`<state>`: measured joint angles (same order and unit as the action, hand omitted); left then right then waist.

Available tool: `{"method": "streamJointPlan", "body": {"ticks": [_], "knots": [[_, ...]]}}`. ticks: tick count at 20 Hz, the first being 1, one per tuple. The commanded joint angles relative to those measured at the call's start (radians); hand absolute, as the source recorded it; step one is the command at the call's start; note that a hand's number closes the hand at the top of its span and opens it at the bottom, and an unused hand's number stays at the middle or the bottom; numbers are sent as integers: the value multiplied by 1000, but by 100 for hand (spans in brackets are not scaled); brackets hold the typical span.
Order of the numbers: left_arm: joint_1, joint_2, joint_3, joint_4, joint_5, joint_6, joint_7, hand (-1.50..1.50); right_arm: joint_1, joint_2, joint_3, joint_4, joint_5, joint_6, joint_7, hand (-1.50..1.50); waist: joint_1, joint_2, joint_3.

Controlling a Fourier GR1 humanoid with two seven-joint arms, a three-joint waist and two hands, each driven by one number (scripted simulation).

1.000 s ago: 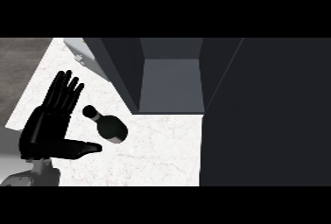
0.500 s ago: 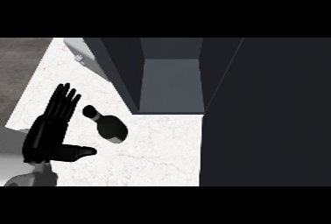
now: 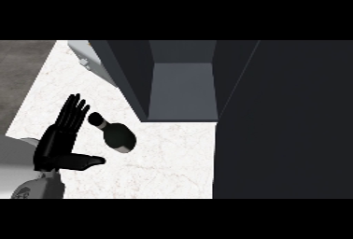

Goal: Pick up the wine, place it into the cabinet and close the cabinet

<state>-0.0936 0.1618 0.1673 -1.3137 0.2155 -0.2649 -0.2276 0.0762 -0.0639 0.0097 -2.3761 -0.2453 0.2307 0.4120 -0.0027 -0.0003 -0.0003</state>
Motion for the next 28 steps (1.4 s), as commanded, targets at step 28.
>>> {"method": "streamJointPlan", "body": {"ticks": [28], "knots": [[-300,38,36,928,-159,-102,-561,-150,31,-34,-110,-38,-82,47,0,-150,-11,4,-1]]}}
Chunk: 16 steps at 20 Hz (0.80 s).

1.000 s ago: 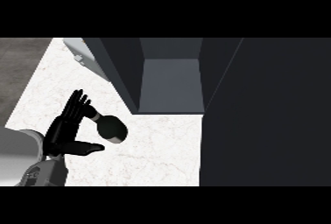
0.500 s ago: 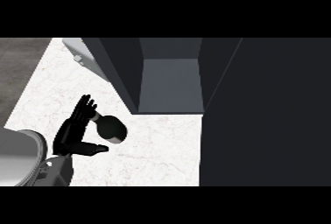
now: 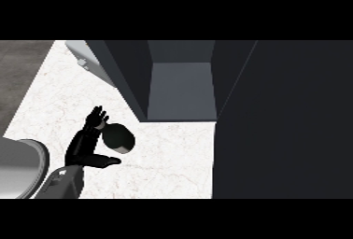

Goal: Pick up the wine, place it into the cabinet and close the cabinet

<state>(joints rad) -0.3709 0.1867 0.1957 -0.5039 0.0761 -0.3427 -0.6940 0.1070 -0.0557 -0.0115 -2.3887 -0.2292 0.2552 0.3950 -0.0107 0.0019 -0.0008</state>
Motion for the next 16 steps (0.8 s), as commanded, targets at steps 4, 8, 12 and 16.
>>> {"method": "streamJointPlan", "body": {"ticks": [4,8,12,16], "knots": [[-64,-25,27,174,-1,-7,-123,-150,39,53,136,-23,132,-34,-37,-150,-3,1,-1],[-102,-20,49,194,42,-94,-82,-150,-59,1,6,22,16,-20,9,-150,0,1,0],[-99,-24,38,257,13,-80,-158,-150,-55,14,8,60,37,-16,-26,-150,-2,3,-1],[-122,-13,54,311,15,-105,-199,-150,-15,5,-3,6,3,0,-13,-150,-12,6,-2]]}}
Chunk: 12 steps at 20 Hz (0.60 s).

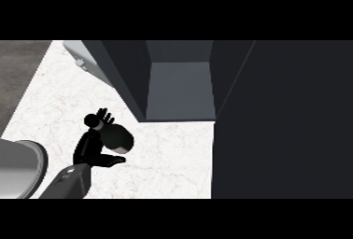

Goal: Pick up the wine, place it into the cabinet and close the cabinet

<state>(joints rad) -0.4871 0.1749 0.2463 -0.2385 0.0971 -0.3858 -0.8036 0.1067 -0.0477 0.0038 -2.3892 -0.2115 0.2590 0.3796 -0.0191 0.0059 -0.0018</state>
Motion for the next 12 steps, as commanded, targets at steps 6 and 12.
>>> {"method": "streamJointPlan", "body": {"ticks": [6,12], "knots": [[-11,-7,-15,24,-9,-95,-39,150,-13,42,71,16,84,-23,-9,-150,6,-2,0],[7,-12,-35,67,-44,-88,-98,150,-5,-11,-16,-20,-23,5,25,-150,-2,1,0]]}}
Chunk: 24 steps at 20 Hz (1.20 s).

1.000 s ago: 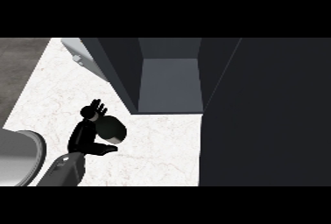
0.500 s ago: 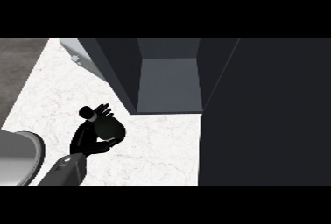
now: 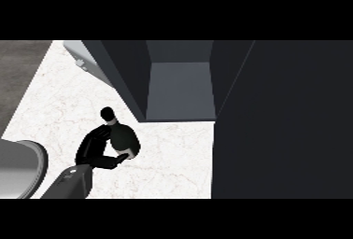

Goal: Pick up the wine, place it into the cabinet and close the cabinet

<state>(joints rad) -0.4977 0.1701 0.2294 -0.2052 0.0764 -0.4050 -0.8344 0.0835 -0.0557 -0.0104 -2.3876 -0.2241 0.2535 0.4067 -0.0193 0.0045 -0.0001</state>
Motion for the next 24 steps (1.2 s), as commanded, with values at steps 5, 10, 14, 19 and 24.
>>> {"method": "streamJointPlan", "body": {"ticks": [5,10,14,19,24], "knots": [[83,-11,-16,-19,-12,-35,-113,150,-58,4,14,-43,16,-57,80,-150,12,-2,-1],[373,-50,-35,-124,-11,18,-255,150,26,-14,-60,15,-10,12,-32,-150,46,-12,2],[383,-74,-30,-265,38,4,-183,150,-47,-2,-17,55,38,-16,-8,-150,43,-9,1],[485,-114,-83,-435,61,-43,-164,150,10,-32,-92,14,-54,18,-17,-150,28,-10,2],[585,-146,-141,-713,112,-45,-42,150,23,0,-62,67,-19,23,-59,-150,28,-8,2]]}}
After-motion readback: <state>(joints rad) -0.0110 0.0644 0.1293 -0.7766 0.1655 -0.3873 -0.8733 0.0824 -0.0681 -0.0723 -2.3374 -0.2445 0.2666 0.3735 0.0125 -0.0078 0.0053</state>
